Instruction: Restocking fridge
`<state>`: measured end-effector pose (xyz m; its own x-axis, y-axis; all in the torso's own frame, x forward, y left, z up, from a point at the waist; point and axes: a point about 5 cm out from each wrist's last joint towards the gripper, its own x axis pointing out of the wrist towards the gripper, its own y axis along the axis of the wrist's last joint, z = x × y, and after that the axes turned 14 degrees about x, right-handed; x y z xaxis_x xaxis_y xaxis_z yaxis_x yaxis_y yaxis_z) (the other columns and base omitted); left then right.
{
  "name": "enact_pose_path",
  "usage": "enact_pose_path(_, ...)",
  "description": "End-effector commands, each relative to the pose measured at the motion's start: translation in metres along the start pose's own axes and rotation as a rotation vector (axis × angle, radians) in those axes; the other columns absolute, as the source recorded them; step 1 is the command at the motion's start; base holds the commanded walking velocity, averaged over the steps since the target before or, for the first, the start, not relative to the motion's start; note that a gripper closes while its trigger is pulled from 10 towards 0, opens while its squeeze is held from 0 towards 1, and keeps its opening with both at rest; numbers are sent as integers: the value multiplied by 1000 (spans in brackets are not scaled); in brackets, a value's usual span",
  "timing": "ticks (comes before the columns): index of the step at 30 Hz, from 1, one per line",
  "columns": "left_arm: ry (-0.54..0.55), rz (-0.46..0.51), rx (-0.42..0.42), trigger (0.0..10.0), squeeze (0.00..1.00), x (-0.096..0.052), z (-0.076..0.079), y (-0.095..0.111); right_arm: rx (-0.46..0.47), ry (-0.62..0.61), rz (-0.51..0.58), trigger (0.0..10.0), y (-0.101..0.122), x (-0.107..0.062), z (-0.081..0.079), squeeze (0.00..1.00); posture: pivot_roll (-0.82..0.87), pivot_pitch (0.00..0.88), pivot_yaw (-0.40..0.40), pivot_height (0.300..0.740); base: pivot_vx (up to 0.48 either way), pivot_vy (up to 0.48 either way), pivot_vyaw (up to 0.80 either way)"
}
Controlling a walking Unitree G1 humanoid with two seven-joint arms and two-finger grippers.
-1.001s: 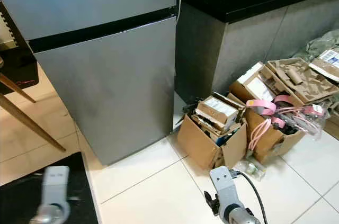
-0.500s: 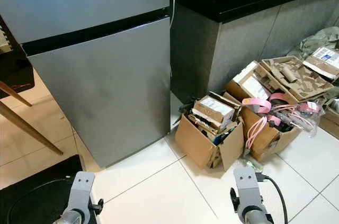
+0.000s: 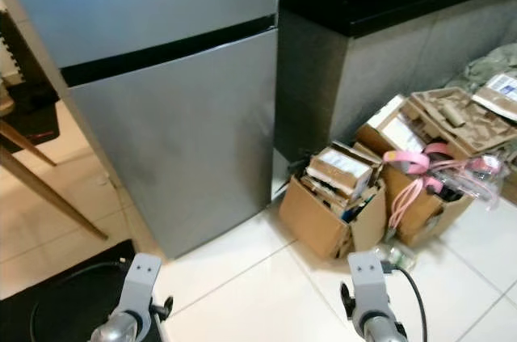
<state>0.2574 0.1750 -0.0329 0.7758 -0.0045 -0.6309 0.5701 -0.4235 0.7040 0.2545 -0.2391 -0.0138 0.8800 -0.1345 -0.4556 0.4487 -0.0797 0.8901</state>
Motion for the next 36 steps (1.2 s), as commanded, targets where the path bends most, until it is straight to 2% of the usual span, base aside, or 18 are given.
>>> enact_pose_path(1, -11, -26, 7, 10000, 0, -2, 2, -8, 2, -3, -25, 10000, -8, -3, 3, 0, -84, 101, 78, 730, 0, 480, 0)
enact_pose_path(34, -29, -29, 12, 10000, 0, -4, -2, -4, 23, 11, -21, 10000, -8, -3, 0, 0, -76, 107, 87, 730, 0, 479, 0)
enact_pose_path(36, -39, -27, 8, 10000, 0, -4, -1, -4, 26, 12, -20, 10000, -8, -3, 0, 0, -76, 108, 89, 730, 0, 0, 0)
